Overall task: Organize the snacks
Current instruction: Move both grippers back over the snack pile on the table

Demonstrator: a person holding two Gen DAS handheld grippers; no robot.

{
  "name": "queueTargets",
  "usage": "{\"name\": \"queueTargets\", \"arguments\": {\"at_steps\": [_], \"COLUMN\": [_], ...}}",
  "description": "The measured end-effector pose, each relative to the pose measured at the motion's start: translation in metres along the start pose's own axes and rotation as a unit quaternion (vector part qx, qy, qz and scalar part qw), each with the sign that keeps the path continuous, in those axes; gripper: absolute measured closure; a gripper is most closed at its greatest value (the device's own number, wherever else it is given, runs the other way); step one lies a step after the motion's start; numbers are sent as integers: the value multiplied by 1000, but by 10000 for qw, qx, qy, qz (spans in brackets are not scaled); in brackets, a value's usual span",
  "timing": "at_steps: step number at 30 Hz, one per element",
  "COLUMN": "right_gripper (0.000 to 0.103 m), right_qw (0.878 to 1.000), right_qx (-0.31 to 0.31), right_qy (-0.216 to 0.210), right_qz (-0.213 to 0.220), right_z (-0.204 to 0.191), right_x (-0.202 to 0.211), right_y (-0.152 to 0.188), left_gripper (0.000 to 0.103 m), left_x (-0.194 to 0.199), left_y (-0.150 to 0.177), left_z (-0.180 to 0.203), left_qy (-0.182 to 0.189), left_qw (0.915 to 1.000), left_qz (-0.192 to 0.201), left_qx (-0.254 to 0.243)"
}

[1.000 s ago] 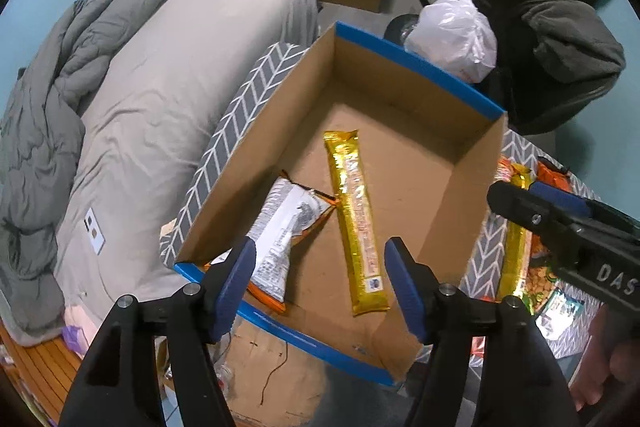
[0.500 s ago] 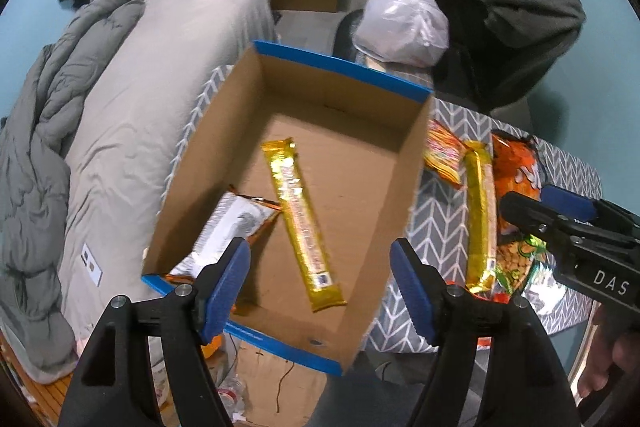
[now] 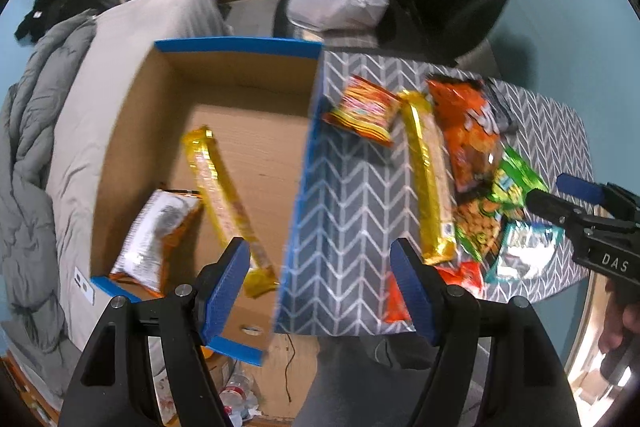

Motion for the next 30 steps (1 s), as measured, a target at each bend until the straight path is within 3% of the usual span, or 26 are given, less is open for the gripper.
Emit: {"name": "queueTargets", "arguments": {"at_steps": [7,13,19,24,30], "right_gripper": [29,22,22,22,22], "right_qw": [9997,9962,9897,9771,9530], "right_qx": [104,698,1150,1728,2533], "right_qy": [164,320,210,133,105], "right_qz": [-142,-404,-831,-1237,-1660], "right_z": [53,85,104,112,119], "right_x": [11,10,1,-14,-33], "right_y": [20,42,66,82,100], "left_gripper": [27,27,27,27,26], "left_x": [-19,-34,-52,-70,-84], "left_y": [11,22,38,63,98], "left_z": [43,67,76,80,84], "left_qy": [120,50,82,137,336], "left_qw": [9990,9977,9936,9775,9445], "left_qz": [-365,-609,-1059,-1565,-1941], "left_qx": [-231,-304,380,1406,2628]}}
Point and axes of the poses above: each gripper's, at about its wrist camera, not at the fingertips, and x roughly against the way its jaws point, z to its right, y to its underside, the point moved 6 cm from there along -x, roughly the way its jaws point, and after that the axes turned 11 degrees about -y, right-handed, at the moved point
